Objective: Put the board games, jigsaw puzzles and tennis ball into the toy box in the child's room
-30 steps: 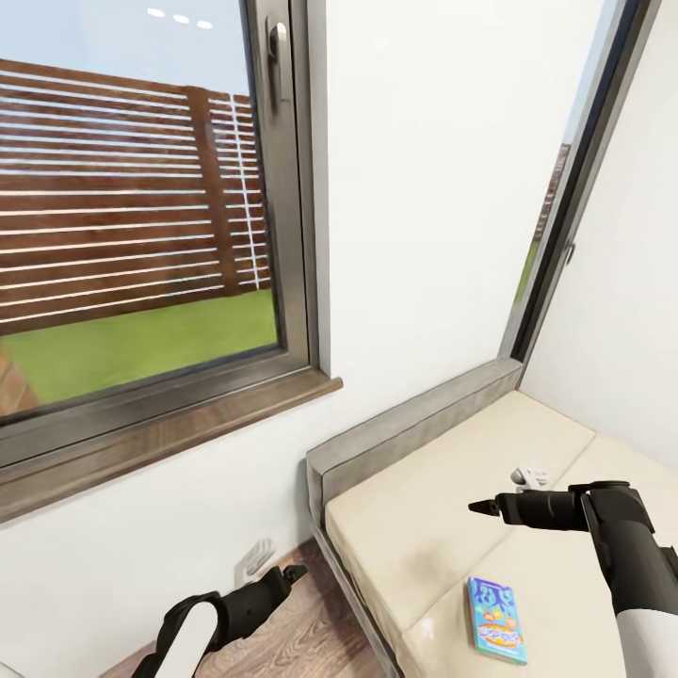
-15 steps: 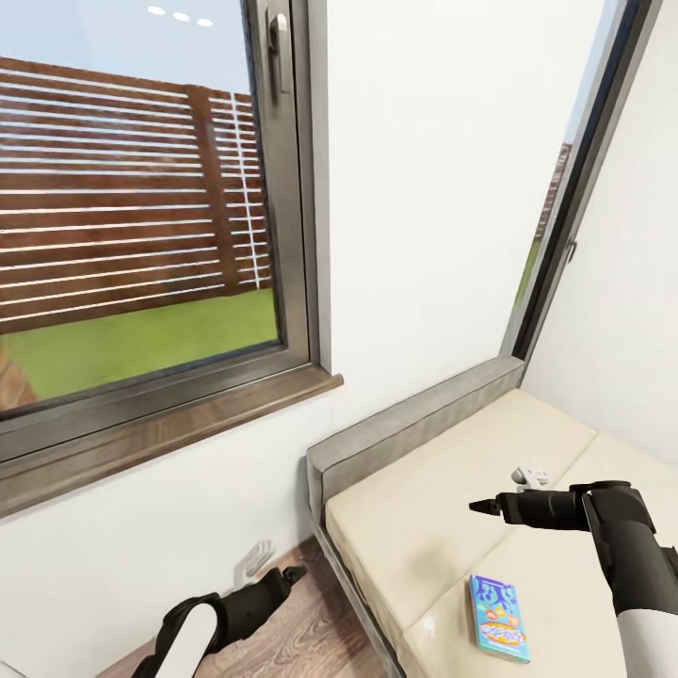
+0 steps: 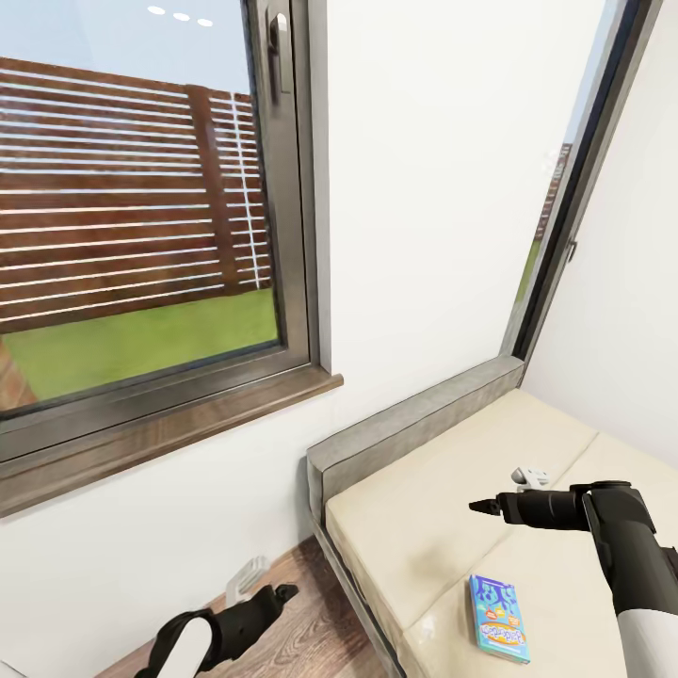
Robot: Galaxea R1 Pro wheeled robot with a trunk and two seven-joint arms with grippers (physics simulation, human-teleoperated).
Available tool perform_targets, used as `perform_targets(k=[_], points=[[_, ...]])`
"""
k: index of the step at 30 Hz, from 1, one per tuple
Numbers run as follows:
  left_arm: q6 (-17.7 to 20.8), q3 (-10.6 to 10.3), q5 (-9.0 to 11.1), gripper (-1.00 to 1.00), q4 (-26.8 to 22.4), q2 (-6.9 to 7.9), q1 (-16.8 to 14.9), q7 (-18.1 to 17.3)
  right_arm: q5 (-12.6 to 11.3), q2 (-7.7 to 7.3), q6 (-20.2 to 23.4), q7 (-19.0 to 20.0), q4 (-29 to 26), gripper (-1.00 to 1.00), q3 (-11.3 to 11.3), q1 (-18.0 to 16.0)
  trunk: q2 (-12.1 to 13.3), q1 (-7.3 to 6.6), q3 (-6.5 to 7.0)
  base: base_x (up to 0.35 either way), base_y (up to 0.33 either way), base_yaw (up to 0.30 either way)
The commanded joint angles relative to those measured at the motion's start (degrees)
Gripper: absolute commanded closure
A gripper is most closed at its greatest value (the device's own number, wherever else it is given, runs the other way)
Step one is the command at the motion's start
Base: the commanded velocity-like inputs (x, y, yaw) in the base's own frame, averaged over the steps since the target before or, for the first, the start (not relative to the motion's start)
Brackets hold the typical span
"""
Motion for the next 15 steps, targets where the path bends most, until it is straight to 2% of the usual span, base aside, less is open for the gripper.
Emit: perform_targets(k=[1,5,6,15], points=[[0.0,0.0,0.6,-1.0,0.0,0.09,0.0,0.5,0.5,0.02,0.3,0.6,0.0,-1.0,-0.1,-0.1,0.0,0.0,-0.06,0.0,0.0,0.0],[-0.2,-0.1,0.2,-1.0,0.4,0.26,0.0,0.5,0.5,0.02,0.3,0.6,0.0,-1.0,-0.1,-0.1,0.0,0.0,-0.06,0.0,0.0,0.0],[-0.3,-0.2,-0.4,-1.0,0.7,0.28,0.0,0.5,0.5,0.02,0.3,0.6,0.0,-1.0,0.0,-0.1,0.0,0.0,-0.06,-0.094,-0.138,0.0],[-0.4,-0.3,-0.6,-1.0,0.9,0.29,0.0,0.5,0.5,0.02,0.3,0.7,0.0,-1.0,0.0,-0.1,0.0,0.0,-0.06,-0.145,-0.191,0.0]])
